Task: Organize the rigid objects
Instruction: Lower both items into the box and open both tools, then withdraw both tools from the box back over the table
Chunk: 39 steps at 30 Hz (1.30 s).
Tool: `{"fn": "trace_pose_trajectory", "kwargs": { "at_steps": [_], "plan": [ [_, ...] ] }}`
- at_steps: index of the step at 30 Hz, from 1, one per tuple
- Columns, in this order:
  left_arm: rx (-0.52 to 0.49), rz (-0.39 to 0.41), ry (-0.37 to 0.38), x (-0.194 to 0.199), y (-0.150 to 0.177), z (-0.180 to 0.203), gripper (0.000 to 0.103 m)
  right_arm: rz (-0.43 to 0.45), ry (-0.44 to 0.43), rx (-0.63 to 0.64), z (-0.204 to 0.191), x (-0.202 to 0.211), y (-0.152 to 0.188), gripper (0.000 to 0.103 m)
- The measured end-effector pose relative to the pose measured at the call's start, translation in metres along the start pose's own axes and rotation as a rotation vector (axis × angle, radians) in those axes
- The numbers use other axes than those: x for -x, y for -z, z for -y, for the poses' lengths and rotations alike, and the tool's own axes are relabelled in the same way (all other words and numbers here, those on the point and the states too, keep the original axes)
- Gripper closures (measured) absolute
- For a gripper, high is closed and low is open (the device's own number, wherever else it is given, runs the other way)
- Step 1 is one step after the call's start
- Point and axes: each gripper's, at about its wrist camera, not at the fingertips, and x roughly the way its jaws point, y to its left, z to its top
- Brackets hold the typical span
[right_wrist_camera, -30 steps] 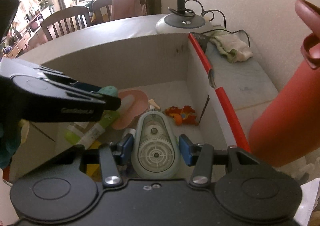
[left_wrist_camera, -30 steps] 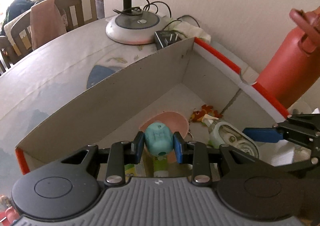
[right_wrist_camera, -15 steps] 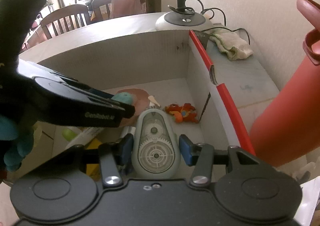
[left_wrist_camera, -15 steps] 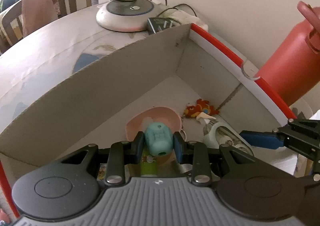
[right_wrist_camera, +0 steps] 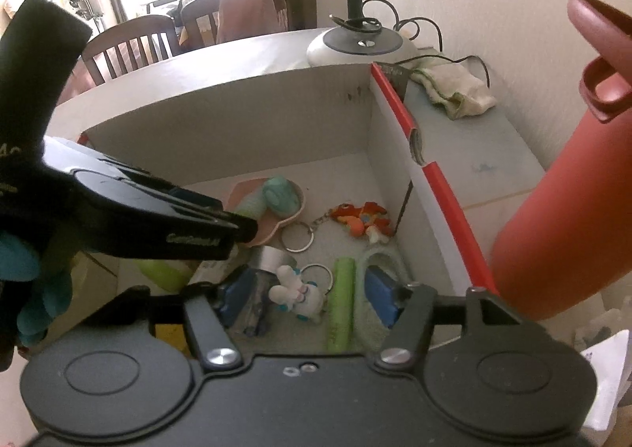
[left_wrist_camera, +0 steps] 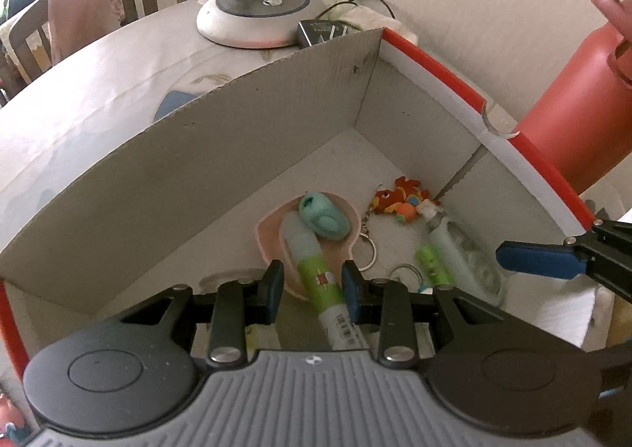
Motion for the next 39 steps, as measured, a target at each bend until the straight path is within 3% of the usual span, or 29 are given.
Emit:
{"fn": "trace_pose_trajectory", "kwargs": {
  "at_steps": [12, 14, 16, 17, 31, 34, 39],
  "plan": [
    [0.023, 0.072, 0.026, 0.042, 0.018, -0.011, 0.072, 0.035, -0.006, -0.024, -0.008, 0.023, 0.004, 0.036],
    [0.02, 0.09, 0.024, 0.05, 0.022, -0.012, 0.063, 0.044, -0.012, -0.029, -0.012, 0.028, 0.004, 0.035],
    [0.026, 0.115, 0.027, 0.06, 0.027, -0.015, 0.04, 0.054, -0.02, -0.032, -0.016, 0.034, 0.005, 0.034],
    [0.027, 0.133, 0.029, 0.067, 0.03, -0.017, 0.039, 0.06, -0.023, -0.032, -0.019, 0.037, 0.005, 0.034],
    [0.045, 0.224, 0.055, 0.136, 0.07, -0.049, 0.039, 0.148, -0.056, -0.006, -0.075, 0.077, 0.011, 0.018],
    [0.065, 0.234, 0.062, 0.149, 0.081, -0.061, 0.031, 0.18, -0.06, 0.01, -0.09, 0.083, 0.014, 0.012],
    [0.1, 0.254, 0.062, 0.17, 0.102, -0.082, 0.03, 0.218, -0.078, 0.008, -0.114, 0.091, 0.018, 0.01]
  ]
}}
